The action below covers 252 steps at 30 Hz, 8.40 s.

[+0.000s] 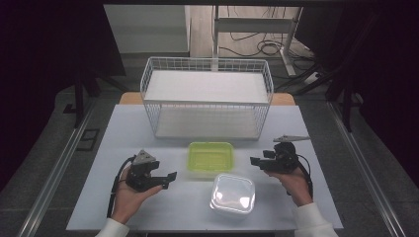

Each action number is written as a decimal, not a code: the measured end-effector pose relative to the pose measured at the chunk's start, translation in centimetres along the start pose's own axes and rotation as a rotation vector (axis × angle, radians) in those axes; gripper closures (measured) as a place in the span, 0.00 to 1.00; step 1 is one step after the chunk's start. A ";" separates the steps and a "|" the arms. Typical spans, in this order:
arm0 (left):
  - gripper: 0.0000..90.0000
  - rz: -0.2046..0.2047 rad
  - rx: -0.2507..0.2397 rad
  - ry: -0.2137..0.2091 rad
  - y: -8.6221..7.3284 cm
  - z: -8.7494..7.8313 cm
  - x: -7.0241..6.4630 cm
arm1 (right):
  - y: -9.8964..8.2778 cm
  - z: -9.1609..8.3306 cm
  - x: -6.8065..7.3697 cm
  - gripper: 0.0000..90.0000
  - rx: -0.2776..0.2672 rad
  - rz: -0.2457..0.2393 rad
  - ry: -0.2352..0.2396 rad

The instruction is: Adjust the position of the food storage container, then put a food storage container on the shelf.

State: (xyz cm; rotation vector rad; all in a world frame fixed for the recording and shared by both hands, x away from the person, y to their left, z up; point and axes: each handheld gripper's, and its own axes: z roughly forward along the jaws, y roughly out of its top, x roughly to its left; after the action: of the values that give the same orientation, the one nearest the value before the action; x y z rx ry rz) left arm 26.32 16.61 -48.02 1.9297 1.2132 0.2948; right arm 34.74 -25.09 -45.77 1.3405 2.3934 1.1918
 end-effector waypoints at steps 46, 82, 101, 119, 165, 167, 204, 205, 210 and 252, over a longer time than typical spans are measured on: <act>0.46 -0.348 0.116 -0.271 5.9 6.7 3.7 | 3.3 4.9 1.0 0.50 0.118 0.098 0.131; 0.88 -0.470 0.162 -0.381 4.6 8.8 3.9 | 2.1 8.4 -0.4 0.87 0.153 0.369 0.312; 0.88 -0.372 0.040 -0.377 5.2 6.4 2.5 | 2.9 5.6 1.3 0.88 0.031 0.234 0.280; 0.88 -0.278 -0.052 -0.354 6.7 3.5 0.8 | 3.9 2.8 2.6 0.88 -0.066 0.145 0.274; 0.88 -0.156 -0.184 -0.335 12.0 -1.8 -0.2 | 8.7 -2.1 5.3 0.88 -0.238 0.025 0.251; 0.88 -0.153 -0.188 -0.337 12.2 -1.9 -0.2 | 8.8 -2.2 5.3 0.88 -0.246 0.023 0.253; 0.88 -0.128 -0.235 -0.345 16.2 -3.7 0.9 | 13.0 -3.9 6.1 0.88 -0.303 -0.019 0.244; 0.88 -0.127 -0.234 -0.346 16.4 -3.7 1.0 | 13.1 -3.9 6.0 0.88 -0.305 -0.019 0.245; 0.88 -0.126 -0.228 -0.345 17.5 -3.6 1.6 | 14.1 -3.8 5.7 0.87 -0.305 -0.012 0.252; 0.89 -0.330 -0.097 -0.400 24.6 2.5 8.2 | 21.1 1.3 0.1 0.87 -0.196 0.206 0.279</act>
State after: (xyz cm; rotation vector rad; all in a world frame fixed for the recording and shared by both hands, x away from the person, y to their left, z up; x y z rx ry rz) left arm 47.66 17.21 -33.15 1.5755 1.1940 -0.1945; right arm 49.05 -18.23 -31.85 1.4685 2.2739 1.7235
